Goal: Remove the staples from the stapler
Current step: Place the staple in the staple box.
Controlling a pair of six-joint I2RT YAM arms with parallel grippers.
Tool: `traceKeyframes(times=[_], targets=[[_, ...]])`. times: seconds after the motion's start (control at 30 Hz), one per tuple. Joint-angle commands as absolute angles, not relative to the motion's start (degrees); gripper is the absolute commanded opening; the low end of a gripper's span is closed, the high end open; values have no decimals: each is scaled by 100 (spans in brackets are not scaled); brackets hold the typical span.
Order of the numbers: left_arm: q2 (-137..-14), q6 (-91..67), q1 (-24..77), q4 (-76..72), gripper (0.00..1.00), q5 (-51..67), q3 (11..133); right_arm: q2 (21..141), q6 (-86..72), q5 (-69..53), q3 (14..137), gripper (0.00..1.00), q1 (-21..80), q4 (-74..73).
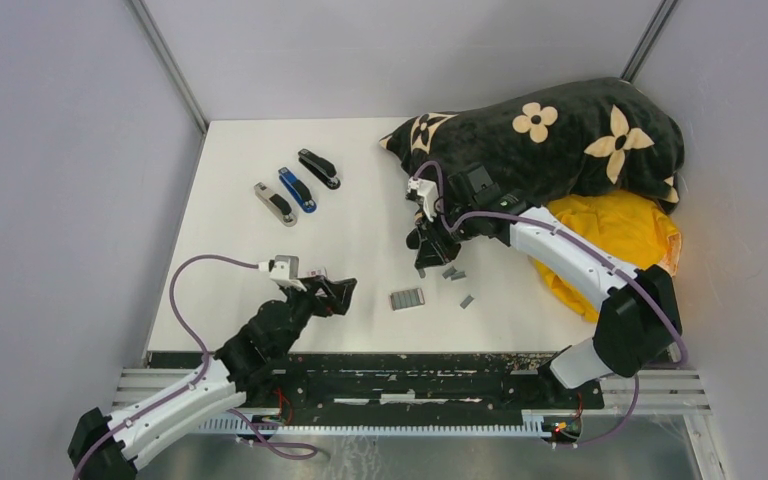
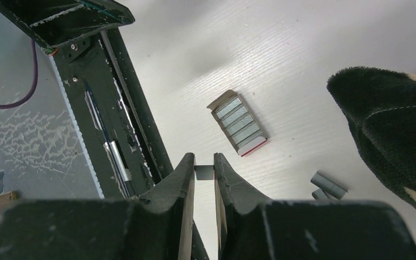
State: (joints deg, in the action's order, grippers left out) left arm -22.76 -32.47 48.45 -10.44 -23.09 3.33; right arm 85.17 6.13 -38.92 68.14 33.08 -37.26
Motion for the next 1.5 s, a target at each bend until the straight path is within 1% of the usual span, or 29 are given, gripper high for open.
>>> traceKeyframes(times=[0.0,0.27,0.43,0.53,0.67,0.9,1.03,1.17,1.47], targets=[[-2258,-2981,4824,-1492,99,-2715,199,8693,719,-3644,7250,21,3363,-3933],[-2875,-3168,4820,-2203,100,-2586,88,9128,746,-3390,7698,22,3418,-4440],[-3793,-3430,4823,-2888,98,-2314,144,9248,506,-2970,7688,22,3495,-4417],[-4449,-3533,4812,-3169,94,-2156,273,9284,317,-2776,7624,22,3552,-4333],[-5166,-3655,4816,-3233,85,-1964,561,9326,103,-2580,7588,22,3746,-4356],[-5827,-4122,4820,-2828,53,-1327,1022,9486,-181,-2765,7573,22,3884,-4256],[-6215,-4396,4818,-2586,41,-862,1186,9456,-262,-2905,7458,22,3891,-4077],[-6686,-4556,4823,-2593,35,-582,1366,9387,-377,-2984,7227,22,3897,-3862],[-7534,-4746,4864,-2757,32,-187,1651,9355,-700,-2851,6885,22,3983,-3516]])
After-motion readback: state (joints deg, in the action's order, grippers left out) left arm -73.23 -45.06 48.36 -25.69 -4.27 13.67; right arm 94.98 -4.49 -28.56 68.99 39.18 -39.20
